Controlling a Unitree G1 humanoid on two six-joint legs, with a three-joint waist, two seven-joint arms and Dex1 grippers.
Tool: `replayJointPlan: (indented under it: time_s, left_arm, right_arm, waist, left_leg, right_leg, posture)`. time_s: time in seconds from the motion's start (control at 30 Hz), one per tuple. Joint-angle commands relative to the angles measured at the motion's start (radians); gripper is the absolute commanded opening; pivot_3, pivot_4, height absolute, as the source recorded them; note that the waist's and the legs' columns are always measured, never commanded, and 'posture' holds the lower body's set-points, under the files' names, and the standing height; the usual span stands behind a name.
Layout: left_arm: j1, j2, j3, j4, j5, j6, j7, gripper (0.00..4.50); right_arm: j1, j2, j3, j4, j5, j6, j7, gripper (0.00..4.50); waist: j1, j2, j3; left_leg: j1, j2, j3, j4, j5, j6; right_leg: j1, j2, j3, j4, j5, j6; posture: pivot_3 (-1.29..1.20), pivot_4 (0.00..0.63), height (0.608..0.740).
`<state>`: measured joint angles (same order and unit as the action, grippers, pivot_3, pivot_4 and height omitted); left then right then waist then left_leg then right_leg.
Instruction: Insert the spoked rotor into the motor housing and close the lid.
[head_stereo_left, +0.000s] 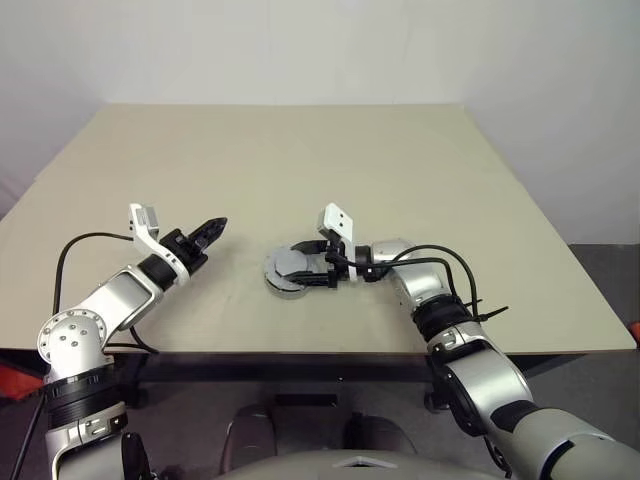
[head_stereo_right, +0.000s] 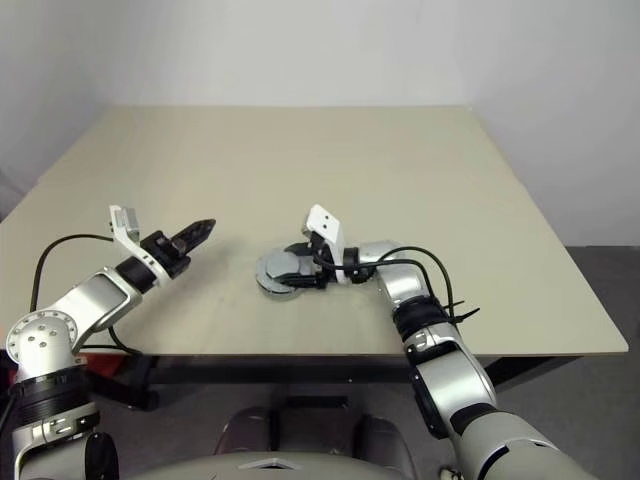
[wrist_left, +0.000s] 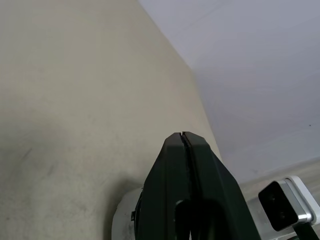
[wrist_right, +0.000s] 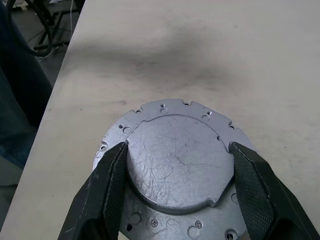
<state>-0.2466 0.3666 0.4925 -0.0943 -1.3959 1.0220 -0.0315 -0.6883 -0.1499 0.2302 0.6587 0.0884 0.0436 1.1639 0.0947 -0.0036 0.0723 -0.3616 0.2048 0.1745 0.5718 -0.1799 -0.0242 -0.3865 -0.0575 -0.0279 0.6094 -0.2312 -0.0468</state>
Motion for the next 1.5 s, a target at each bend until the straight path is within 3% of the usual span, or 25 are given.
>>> replayJointPlan:
  time_s: [0.03, 1.5]
  left_arm:
    - [-0.005, 0.017, -0.003, -0.023, -0.008, -0.018, -0.012, 0.04]
    - [-0.031, -0.02, -0.08, -0.021, -0.008, -0.042, 0.01, 0.04]
  right_arm:
    - [-0.002, -0.006, 0.016, 0.017, -0.022, -0.023, -0.01, 3.1]
    - [-0.031, -0.041, 0.117, 0.183, -0.137, -0.132, -0.04, 3.1]
  waist:
    - [0.0, 0.0, 0.0]
    - [0.0, -0.001, -0.001]
  left_leg:
    - [0.0, 0.0, 0.0, 0.0, 0.0, 0.0]
    - [0.014, 0.0, -0.001, 0.005, 0.0, 0.0]
  right_leg:
    - [0.0, 0.0, 0.0, 0.0, 0.0, 0.0]
    - [0.012, 0.0, 0.001, 0.01, -0.003, 0.005]
  posture:
    - [0.0, 0.0, 0.74]
    - [0.0, 0.0, 0.74]
